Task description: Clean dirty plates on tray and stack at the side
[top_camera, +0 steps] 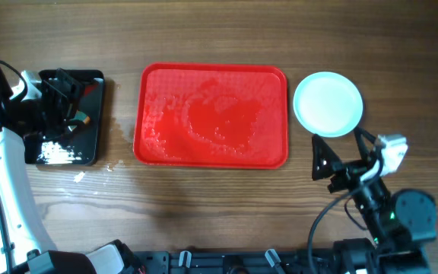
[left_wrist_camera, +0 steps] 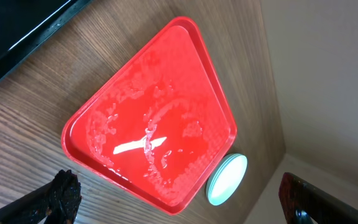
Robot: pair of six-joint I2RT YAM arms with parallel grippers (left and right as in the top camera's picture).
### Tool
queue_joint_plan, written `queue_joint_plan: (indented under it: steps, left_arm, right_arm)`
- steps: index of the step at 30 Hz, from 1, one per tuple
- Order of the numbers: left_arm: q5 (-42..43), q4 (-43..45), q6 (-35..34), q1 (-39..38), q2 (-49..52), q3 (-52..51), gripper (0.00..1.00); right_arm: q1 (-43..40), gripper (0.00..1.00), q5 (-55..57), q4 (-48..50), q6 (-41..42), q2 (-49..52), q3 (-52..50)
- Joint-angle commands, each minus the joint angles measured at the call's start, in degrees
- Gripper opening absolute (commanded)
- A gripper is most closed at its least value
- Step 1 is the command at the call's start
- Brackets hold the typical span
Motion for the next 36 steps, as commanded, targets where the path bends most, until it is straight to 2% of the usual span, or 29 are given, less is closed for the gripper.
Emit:
queue_joint_plan:
  steps: [1, 3, 7, 9, 11, 14, 29, 30, 32, 34, 36]
  left_arm:
    - [0.8, 0.2, -0.5, 0.0, -0.3, 0.1, 1.00]
    - [0.8, 0.2, -0.5, 0.0, -0.3, 0.1, 1.00]
    - [0.9, 0.2, -0.5, 0.0, -0.3, 0.1, 1.00]
    - [0.8, 0.2, -0.5, 0.0, -0.3, 0.1, 1.00]
    - [0.8, 0.1, -0.5, 0.0, -0.3, 0.1, 1.00]
    - [0.8, 0.2, -0.5, 0.0, -0.3, 0.1, 1.00]
    - [0.8, 0.2, -0.5, 0.0, -0.3, 0.1, 1.00]
    - [0.2, 0.2, -0.5, 0.0, -0.3, 0.1, 1.00]
    - [-8.2, -0.6, 2.1, 0.0, -0.5, 0.1, 1.00]
    - [-10.6, -4.8, 2.1, -0.1, -1.7, -0.3, 1.00]
    - [-12.1, -5.1, 2.1, -2.1, -4.2, -3.5, 1.00]
  right_arm:
    - [-5.6, 0.99, -3.6, 4.4, -5.1, -8.6, -8.5]
    - [-8.3, 1.00, -4.4, 9.8, -5.1, -14.4, -16.2]
    - [-9.1, 1.00, -2.9, 27.3, -5.4, -15.1, -27.4]
    - [-9.1, 1.00, 1.0, 24.2, -5.6, -15.1, -27.3]
    - [-9.1, 1.00, 2.1, 18.5, -10.7, -15.1, -27.3]
    - [-9.2, 1.00, 2.6, 18.6, -17.5, -15.1, -27.3]
    - [-9.1, 1.00, 2.6, 18.7, -17.5, -15.0, -27.3]
    - [-9.1, 1.00, 2.5, 18.7, -17.5, -15.0, -27.3]
    - [-9.1, 1.00, 2.6, 18.7, -17.5, -15.0, -27.3]
    - [-9.1, 1.00, 2.6, 18.7, -17.5, -15.0, -27.3]
    - [-9.1, 1.00, 2.5, 18.7, -17.5, -15.0, -27.3]
